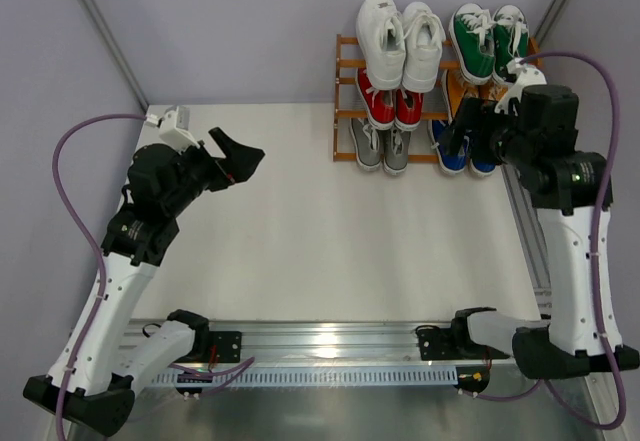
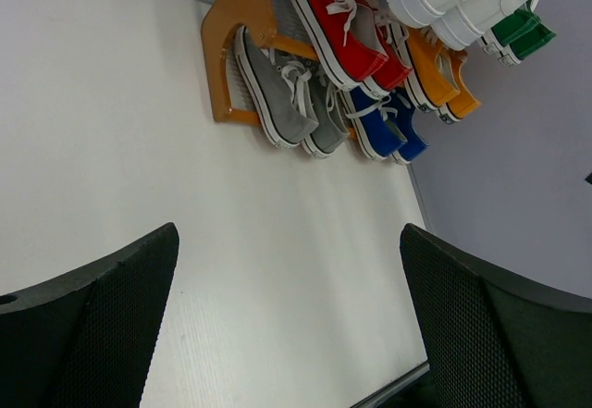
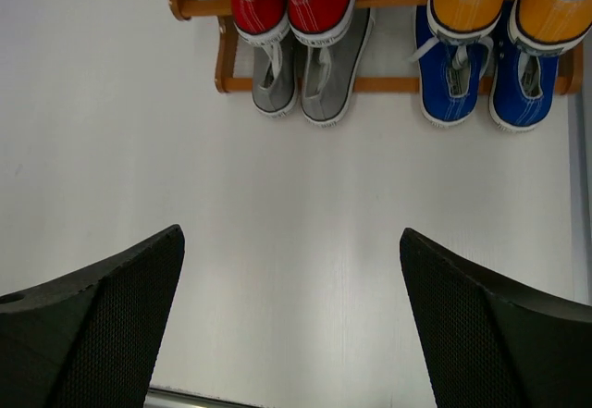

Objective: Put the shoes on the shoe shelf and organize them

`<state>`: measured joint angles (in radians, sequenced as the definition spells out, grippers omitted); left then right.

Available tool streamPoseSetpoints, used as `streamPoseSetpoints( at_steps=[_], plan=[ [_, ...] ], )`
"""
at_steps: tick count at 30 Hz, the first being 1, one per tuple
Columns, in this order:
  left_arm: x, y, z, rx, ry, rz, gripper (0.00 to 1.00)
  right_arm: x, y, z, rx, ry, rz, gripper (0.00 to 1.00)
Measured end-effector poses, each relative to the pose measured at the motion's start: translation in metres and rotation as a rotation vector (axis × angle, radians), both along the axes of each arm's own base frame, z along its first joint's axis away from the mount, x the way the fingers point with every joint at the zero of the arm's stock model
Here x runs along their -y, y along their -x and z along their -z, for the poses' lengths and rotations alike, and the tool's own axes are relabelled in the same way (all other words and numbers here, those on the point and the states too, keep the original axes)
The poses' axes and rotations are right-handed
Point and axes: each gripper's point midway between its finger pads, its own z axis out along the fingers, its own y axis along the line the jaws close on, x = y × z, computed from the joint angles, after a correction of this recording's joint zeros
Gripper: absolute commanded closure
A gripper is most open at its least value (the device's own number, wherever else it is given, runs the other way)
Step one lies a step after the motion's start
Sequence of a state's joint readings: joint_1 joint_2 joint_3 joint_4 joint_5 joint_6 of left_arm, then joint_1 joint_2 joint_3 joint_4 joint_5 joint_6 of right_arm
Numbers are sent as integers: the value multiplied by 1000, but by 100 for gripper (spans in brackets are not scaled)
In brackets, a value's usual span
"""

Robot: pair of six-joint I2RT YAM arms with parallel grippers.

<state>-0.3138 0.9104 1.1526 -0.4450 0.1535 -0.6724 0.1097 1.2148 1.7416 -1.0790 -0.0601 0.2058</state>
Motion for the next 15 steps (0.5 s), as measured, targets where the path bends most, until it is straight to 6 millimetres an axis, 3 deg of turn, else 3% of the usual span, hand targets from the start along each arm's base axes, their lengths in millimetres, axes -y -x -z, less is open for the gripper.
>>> streamPoseSetpoints(
  at_steps=[3,6,15],
  plan=[
    [-1,1,-2,4,0,-2,0,-1,21,-39,130,-20,-15,2],
    [-1,1,-1,0,-2,-4,0,-2,38,-63,216,-34,-29,2],
    [-4,4,1,-4,-10,-14,0,-3,50,-84,313,-51,-45,2]
  ],
)
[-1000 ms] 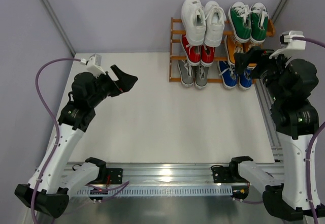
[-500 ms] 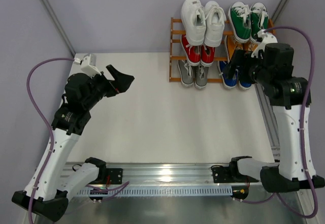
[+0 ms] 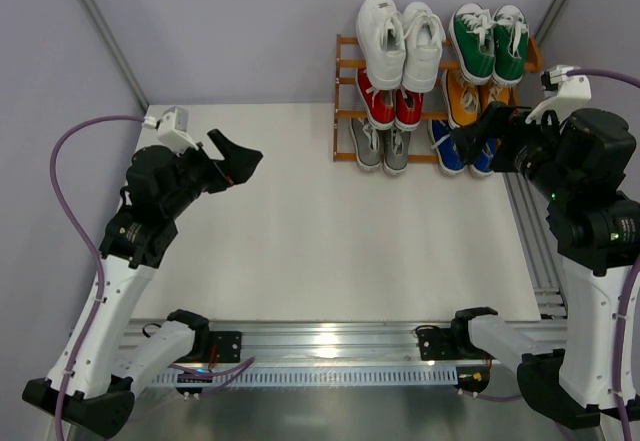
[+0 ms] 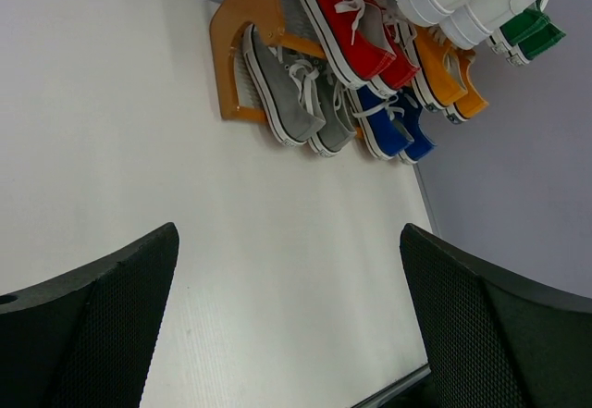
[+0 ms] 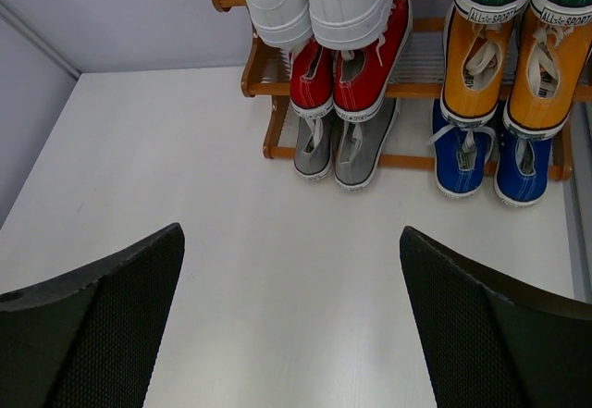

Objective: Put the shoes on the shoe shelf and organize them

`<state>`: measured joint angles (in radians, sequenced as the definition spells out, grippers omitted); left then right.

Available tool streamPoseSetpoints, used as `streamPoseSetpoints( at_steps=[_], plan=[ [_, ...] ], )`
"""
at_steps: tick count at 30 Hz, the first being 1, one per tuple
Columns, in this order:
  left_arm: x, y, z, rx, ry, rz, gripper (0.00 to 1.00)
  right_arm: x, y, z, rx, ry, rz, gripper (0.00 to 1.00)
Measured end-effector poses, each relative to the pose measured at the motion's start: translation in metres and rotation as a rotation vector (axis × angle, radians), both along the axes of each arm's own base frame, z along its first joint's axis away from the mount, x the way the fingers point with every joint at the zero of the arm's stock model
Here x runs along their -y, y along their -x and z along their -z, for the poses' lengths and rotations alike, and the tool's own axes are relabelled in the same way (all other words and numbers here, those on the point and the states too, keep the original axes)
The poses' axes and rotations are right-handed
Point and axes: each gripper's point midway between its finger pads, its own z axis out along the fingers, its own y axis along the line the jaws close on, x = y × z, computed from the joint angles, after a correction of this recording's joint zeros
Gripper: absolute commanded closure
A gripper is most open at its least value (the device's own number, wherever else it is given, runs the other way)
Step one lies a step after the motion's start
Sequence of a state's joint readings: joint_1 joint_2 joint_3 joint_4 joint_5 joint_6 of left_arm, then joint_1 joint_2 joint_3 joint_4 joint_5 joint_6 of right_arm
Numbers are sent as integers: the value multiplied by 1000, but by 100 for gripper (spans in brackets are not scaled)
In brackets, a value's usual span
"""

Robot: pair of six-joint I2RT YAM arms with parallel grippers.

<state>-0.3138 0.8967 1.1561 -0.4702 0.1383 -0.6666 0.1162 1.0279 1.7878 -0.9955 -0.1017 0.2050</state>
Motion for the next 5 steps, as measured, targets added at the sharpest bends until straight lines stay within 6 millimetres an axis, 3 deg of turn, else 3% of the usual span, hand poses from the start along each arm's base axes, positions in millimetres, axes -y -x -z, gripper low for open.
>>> streamPoseSetpoints(
  at_steps=[5],
  plan=[
    [-1,0,0,4,-6,0,0,-2,0,-4,16,-1,-14,2]
  ],
)
